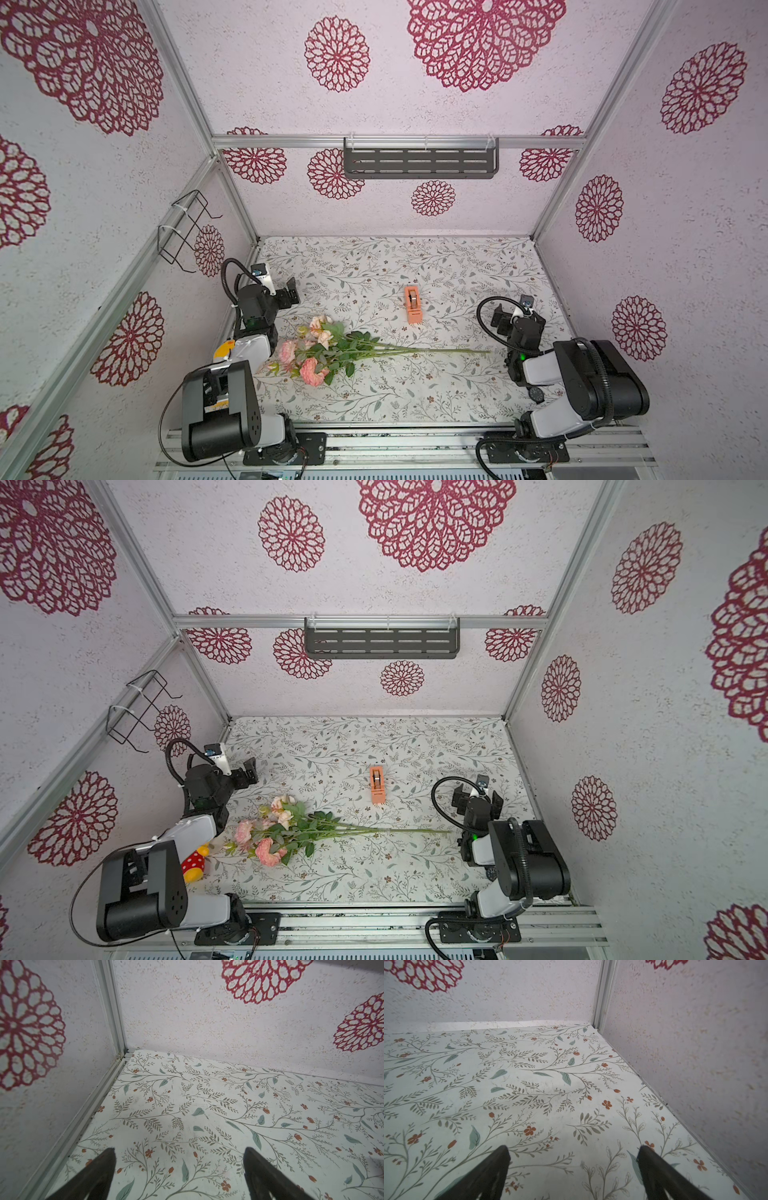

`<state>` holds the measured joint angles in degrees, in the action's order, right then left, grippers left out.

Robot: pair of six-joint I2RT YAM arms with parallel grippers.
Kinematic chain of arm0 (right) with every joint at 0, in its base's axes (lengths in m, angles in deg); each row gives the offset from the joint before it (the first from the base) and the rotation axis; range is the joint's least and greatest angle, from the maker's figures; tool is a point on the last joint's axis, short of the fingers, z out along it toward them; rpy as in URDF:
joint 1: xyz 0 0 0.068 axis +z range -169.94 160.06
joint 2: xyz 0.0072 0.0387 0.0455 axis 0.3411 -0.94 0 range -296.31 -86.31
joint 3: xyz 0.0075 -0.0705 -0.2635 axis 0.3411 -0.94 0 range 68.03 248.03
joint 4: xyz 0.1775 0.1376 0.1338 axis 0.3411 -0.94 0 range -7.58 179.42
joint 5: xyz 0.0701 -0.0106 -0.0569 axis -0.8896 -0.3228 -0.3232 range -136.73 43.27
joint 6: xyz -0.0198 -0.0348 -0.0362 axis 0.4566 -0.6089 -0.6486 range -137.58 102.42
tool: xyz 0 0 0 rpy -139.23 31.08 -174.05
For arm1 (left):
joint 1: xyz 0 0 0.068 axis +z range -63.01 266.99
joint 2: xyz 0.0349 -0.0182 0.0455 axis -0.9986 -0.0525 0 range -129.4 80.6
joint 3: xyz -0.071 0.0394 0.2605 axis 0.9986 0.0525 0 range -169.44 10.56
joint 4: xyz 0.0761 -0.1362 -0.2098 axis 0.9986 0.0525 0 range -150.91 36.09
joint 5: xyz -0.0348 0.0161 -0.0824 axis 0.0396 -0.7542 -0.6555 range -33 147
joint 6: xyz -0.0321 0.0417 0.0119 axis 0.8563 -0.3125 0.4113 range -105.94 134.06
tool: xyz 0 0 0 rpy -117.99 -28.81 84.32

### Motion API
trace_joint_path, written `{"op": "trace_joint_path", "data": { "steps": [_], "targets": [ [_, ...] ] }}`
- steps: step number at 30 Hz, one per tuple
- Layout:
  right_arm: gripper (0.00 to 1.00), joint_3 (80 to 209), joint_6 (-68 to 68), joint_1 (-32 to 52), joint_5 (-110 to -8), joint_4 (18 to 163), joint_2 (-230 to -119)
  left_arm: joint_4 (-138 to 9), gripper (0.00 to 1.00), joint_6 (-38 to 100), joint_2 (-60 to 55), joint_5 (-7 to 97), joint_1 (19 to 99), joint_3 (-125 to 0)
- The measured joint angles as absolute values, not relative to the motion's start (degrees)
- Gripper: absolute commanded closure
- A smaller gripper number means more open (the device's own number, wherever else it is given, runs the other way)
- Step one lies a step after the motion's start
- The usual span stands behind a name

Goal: Wrap bouquets with tape
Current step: Reset both arms

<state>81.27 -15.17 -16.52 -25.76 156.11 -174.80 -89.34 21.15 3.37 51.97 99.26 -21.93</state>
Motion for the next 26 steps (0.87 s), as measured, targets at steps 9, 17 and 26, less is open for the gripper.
{"op": "trace_joint_path", "data": {
  "steps": [9,17,26],
  "targets": [
    [0.01,81.3,-15.2,-16.5,-25.7,156.5,-174.8,-98.7,0.02,20.7,0.0,52.4,97.7,-13.7],
    [0.01,81.3,-15.2,-16.5,-25.5,156.6,-174.8,-108.9,0.02,22.2,-8.6,53.4,99.2,-11.3],
    [0.01,81.3,-15.2,-16.5,-25.5,156.7,-174.8,-109.7,0.02,22.0,-8.4,55.5,97.6,-13.5]
  ]
}}
